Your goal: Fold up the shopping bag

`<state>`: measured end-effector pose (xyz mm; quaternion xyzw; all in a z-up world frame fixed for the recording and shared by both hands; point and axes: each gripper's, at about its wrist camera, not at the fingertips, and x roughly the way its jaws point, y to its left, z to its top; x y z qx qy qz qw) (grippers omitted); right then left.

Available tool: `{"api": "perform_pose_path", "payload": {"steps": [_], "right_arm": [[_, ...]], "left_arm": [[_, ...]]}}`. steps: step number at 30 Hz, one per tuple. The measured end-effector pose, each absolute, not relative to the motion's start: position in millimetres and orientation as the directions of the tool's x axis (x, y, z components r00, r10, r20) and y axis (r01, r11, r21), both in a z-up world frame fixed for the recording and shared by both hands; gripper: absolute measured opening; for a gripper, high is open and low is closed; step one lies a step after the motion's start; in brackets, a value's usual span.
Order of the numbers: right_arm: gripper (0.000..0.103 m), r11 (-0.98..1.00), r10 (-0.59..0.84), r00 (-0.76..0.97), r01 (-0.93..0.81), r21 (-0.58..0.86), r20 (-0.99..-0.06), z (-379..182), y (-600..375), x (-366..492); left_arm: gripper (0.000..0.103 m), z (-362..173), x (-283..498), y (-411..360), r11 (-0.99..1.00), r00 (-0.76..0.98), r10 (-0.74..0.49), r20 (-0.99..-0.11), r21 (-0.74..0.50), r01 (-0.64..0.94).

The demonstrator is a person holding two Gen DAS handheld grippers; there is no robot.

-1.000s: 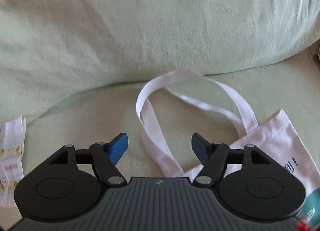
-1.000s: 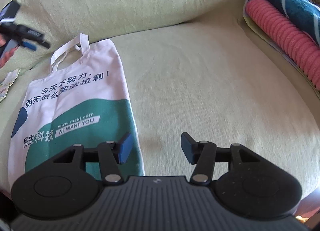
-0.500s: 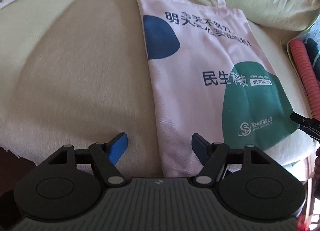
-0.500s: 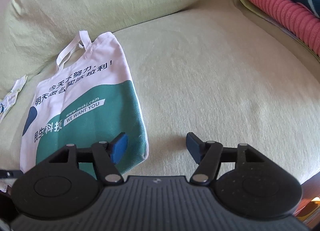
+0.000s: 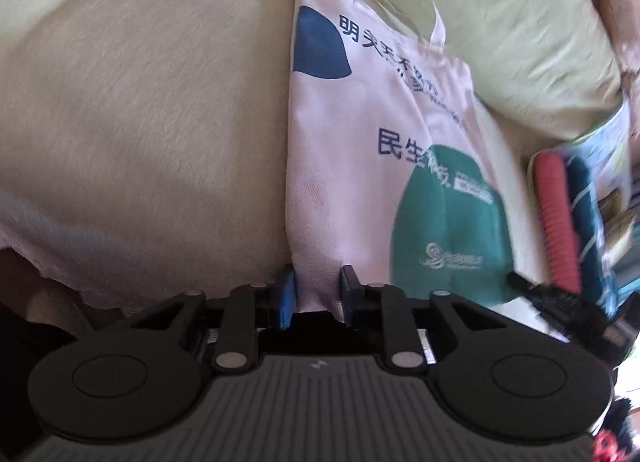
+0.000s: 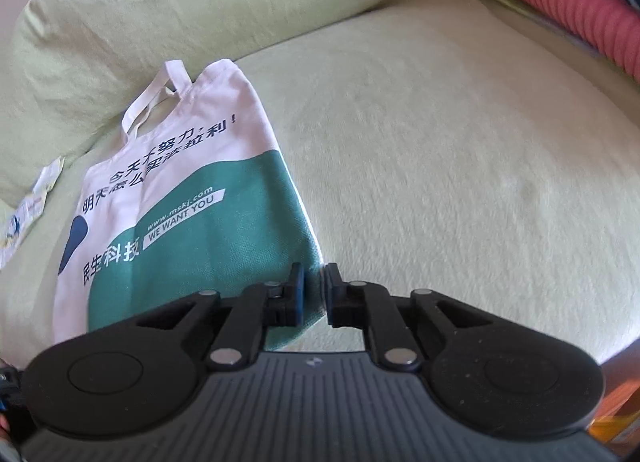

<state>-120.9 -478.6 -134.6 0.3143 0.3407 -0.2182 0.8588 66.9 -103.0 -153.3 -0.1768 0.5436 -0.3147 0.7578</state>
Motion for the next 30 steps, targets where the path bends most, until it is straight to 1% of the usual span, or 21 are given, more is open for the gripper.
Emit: {"api": "perform_pose_path", "payload": {"steps": [3,6,7,8,11,12,13,14,15,16,17,18,19,20,21,22,23,24,26,27,30], "right_arm": [[0.007,0.664,-0.125,0.684,0.596,0.452,-0.718,-132,-470,-125],[0.007,0.678,-0.071,0.708,0.551,0.487,-0.703,-130,-447,-128],[0.007,0.691,-0.066,0.704,0.543,0.477,-0.707,-132,-439,-128],[0.007,0.705,-0.066,0.697,0.539,0.461,-0.714,-135,-431,-127],[0.006,0.75,-0.105,0.672,0.538,0.385,-0.733,-137,-413,-124],[0.009,0.765,-0.128,0.662,0.54,0.351,-0.738,-136,-408,-123],[0.016,0.788,-0.171,0.656,0.539,0.298,-0.735,-131,-404,-122],[0.031,0.81,-0.219,0.652,0.537,0.238,-0.726,-125,-399,-121],[0.034,0.827,-0.267,0.648,0.534,0.176,-0.713,-119,-394,-121],[0.034,0.84,-0.314,0.645,0.531,0.113,-0.697,-112,-390,-120],[0.035,0.848,-0.359,0.641,0.527,0.049,-0.678,-106,-385,-119],[0.034,0.852,-0.404,0.638,0.523,-0.015,-0.655,-100,-380,-118],[0.034,0.859,-0.406,0.653,0.511,-0.024,-0.64,-95,-380,-118],[0.031,0.884,-0.366,0.692,0.467,-0.001,-0.621,-89,-380,-115],[0.021,0.913,-0.307,0.726,0.408,0.024,-0.616,-86,-378,-106],[0.017,0.938,-0.244,0.752,0.344,0.049,-0.612,-85,-376,-97],[0.012,0.956,-0.187,0.765,0.285,0.064,-0.617,-86,-373,-88],[0.008,0.968,-0.154,0.766,0.244,0.06,-0.624,-89,-369,-77],[0.007,0.985,-0.101,0.762,0.168,0.045,-0.64,-97,-361,-56],[0.007,0.988,-0.085,0.76,0.146,0.042,-0.644,-101,-361,-48],[0.007,0.991,-0.073,0.736,0.129,0.035,-0.673,-113,-368,-29]], "left_arm": [[0.023,-127,71,-96,0.76,0.295,-0.644,-0.706,-0.548,0.349],[0.024,-97,78,-82,0.77,0.388,-0.635,-0.668,-0.503,0.393],[0.024,-93,80,-81,0.782,0.403,-0.618,-0.675,-0.472,0.407],[0.024,-95,82,-82,0.805,0.419,-0.58,-0.699,-0.415,0.423],[0.027,-124,87,-87,0.854,0.385,-0.491,-0.782,-0.346,0.388],[0.029,-126,87,-86,0.862,0.385,-0.481,-0.788,-0.342,0.375],[0.029,-126,85,-86,0.876,0.402,-0.458,-0.793,-0.325,0.357],[0.028,-122,82,-87,0.894,0.423,-0.42,-0.803,-0.288,0.342],[0.028,-114,78,-89,0.917,0.462,-0.361,-0.81,-0.219,0.333],[0.025,-106,74,-90,0.93,0.507,-0.316,-0.802,-0.156,0.333],[0.023,-95,67,-92,0.931,0.561,-0.291,-0.775,-0.095,0.352],[0.023,-84,65,-95,0.914,0.579,-0.321,-0.75,-0.085,0.397],[0.023,-75,62,-100,0.893,0.59,-0.356,-0.725,-0.078,0.444],[0.023,-68,63,-109,0.849,0.555,-0.427,-0.713,-0.106,0.517],[0.024,-67,64,-117,0.812,0.52,-0.476,-0.709,-0.128,0.569],[0.024,-69,65,-135,0.754,0.465,-0.537,-0.704,-0.153,0.639],[0.024,-74,66,-151,0.703,0.412,-0.57,-0.711,-0.161,0.693],[0.026,-79,66,-161,0.668,0.377,-0.585,-0.718,-0.162,0.726],[0.025,-97,72,-193,0.6,0.304,-0.597,-0.743,-0.161,0.784],[0.026,-106,76,-205,0.573,0.272,-0.597,-0.754,-0.164,0.803],[0.026,-125,93,-228,0.525,0.267,-0.578,-0.771,-0.101,0.845]]}}
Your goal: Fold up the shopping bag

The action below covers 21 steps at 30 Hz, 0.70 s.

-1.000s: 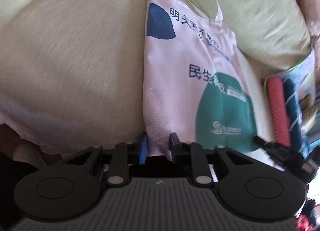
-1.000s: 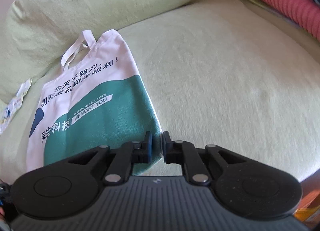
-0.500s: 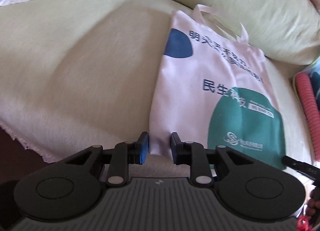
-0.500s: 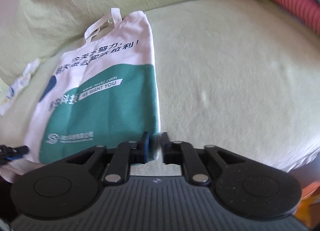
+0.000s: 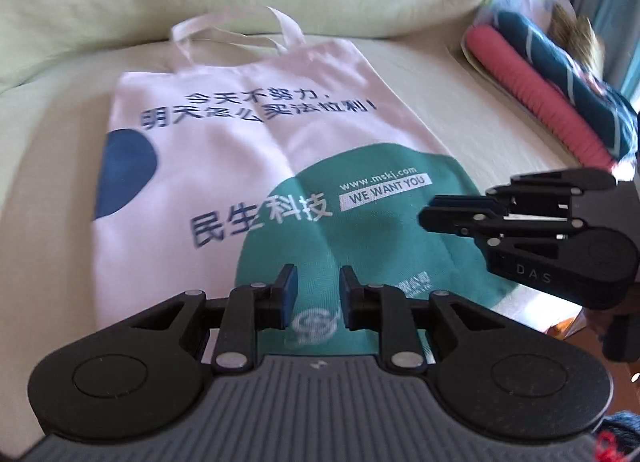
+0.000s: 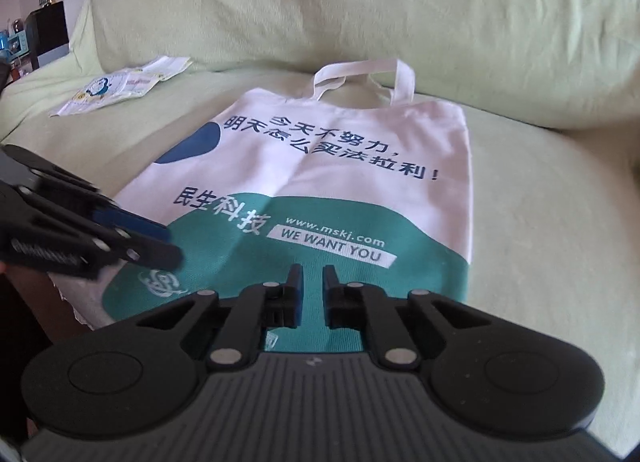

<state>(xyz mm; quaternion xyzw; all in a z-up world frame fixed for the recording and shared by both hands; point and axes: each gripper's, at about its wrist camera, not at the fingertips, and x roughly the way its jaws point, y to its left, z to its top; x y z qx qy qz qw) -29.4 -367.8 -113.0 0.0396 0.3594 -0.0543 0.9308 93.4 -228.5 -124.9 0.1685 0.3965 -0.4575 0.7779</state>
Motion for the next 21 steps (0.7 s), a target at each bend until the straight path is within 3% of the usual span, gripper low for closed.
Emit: {"api": "perform_pose_path", "payload": {"steps": [1,2,4,6,8,11,13,15,18,20,21], "right_arm": [[0.005,0.99,-0.091,0.724,0.139,0.017,-0.684,-118,-374,-23],[0.0,0.984,-0.134,0.712,0.176,-0.009,-0.689,-119,-381,-19],[0.0,0.963,-0.233,0.682,0.262,-0.066,-0.693,-118,-397,-14],[0.0,0.948,-0.286,0.67,0.303,-0.098,-0.685,-115,-409,-8],[0.006,0.956,-0.267,0.698,0.28,-0.09,-0.665,-107,-413,-1],[0.007,0.975,-0.205,0.748,0.21,-0.067,-0.631,-96,-414,16],[0.006,0.994,-0.099,0.768,0.108,-0.025,-0.633,-100,-406,39],[0.005,0.999,-0.039,0.759,0.044,-0.01,-0.649,-107,-400,60],[0.003,0.994,-0.108,0.735,0.09,-0.063,-0.669,-121,-409,81],[0.003,0.978,-0.209,0.72,0.168,-0.127,-0.662,-122,-428,88],[0.004,0.973,-0.228,0.714,0.193,-0.127,-0.662,-120,-438,92]], "left_arm": [[0.019,-124,101,-230,0.524,0.3,-0.582,-0.756,-0.066,0.849],[0.019,-123,113,-229,0.552,0.354,-0.559,-0.75,-0.018,0.834],[0.019,-121,138,-216,0.658,0.483,-0.458,-0.746,0.081,0.749],[0.014,-116,172,-201,0.741,0.525,-0.38,-0.761,0.089,0.666],[0.014,-100,195,-193,0.75,0.486,-0.43,-0.76,-0.001,0.661],[0.015,-85,182,-217,0.623,0.429,-0.533,-0.729,0.005,0.782],[0.023,-91,173,-237,0.529,0.364,-0.576,-0.732,0.005,0.848],[0.023,-105,175,-253,0.498,0.353,-0.554,-0.754,0.04,0.866],[0.025,-119,201,-253,0.542,0.406,-0.544,-0.735,0.061,0.838],[0.025,-119,237,-248,0.639,0.502,-0.469,-0.726,0.114,0.761],[0.018,-117,254,-247,0.668,0.525,-0.441,-0.728,0.124,0.734]]}}
